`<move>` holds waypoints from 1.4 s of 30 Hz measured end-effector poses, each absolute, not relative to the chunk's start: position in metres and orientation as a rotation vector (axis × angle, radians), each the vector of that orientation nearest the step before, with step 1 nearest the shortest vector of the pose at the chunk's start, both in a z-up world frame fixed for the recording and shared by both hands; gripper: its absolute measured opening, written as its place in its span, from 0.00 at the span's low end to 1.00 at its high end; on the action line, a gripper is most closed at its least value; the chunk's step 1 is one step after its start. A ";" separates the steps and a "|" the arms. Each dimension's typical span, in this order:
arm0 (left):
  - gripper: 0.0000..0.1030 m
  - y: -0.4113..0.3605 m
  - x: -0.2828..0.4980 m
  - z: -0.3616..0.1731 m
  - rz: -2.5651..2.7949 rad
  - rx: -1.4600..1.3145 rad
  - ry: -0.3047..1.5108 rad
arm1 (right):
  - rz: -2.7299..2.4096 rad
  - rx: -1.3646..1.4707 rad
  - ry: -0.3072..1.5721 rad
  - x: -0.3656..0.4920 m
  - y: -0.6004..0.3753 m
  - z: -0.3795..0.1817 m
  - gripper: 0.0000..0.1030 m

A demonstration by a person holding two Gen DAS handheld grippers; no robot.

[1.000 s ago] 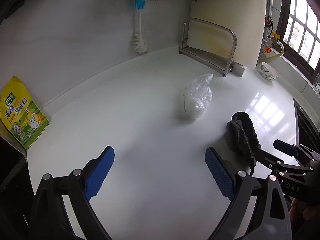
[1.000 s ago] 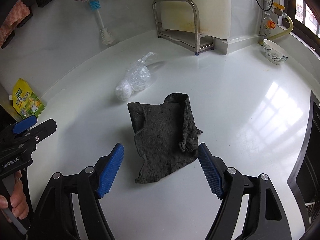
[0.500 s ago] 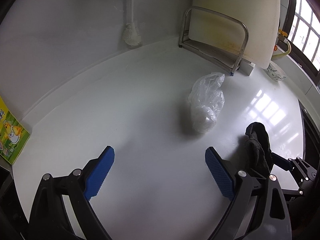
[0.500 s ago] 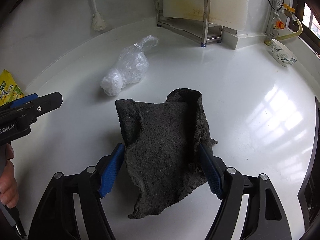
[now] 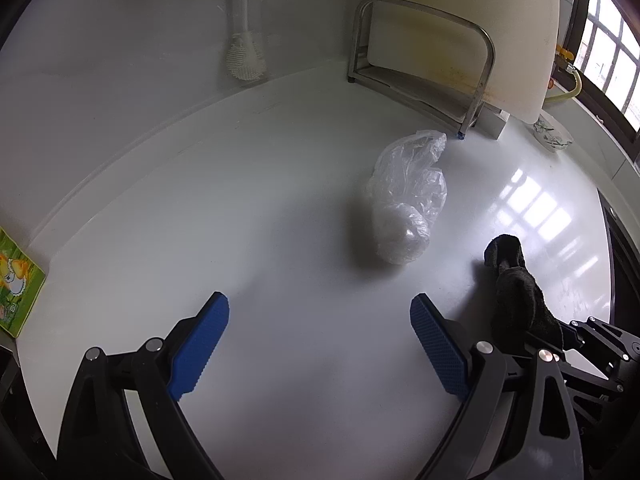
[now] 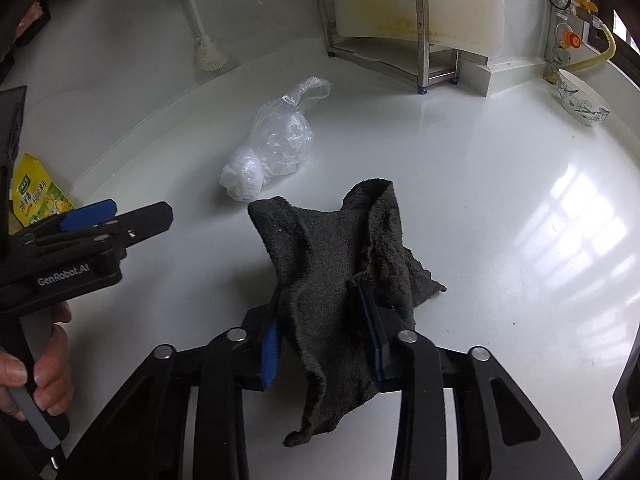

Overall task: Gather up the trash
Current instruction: 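Grasp the dark grey cloth with the right tool, then grasp the clear plastic bag with the left tool while the right tool holds the cloth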

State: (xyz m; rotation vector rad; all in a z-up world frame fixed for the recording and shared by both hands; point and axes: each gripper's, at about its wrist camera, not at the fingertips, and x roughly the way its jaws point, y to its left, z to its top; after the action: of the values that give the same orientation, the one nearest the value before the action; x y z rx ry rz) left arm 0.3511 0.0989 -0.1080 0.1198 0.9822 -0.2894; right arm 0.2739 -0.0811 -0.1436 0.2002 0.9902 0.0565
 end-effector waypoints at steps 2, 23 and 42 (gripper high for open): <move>0.88 0.092 0.353 -0.110 -0.302 0.123 0.985 | 0.055 0.231 0.986 0.271 -0.087 -0.140 0.21; 0.47 0.008 0.412 -0.143 -0.384 0.231 1.003 | -0.040 0.378 0.938 0.227 -0.136 -0.118 0.15; 0.32 0.036 0.310 -0.095 -0.368 0.202 0.986 | 0.013 0.404 0.889 0.185 -0.142 -0.105 0.15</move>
State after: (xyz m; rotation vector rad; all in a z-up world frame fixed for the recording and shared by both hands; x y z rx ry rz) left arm 0.3101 0.0363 -0.0949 0.2023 0.9856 -0.3680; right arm 0.1855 -0.1420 -0.1048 0.4042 0.8885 0.0129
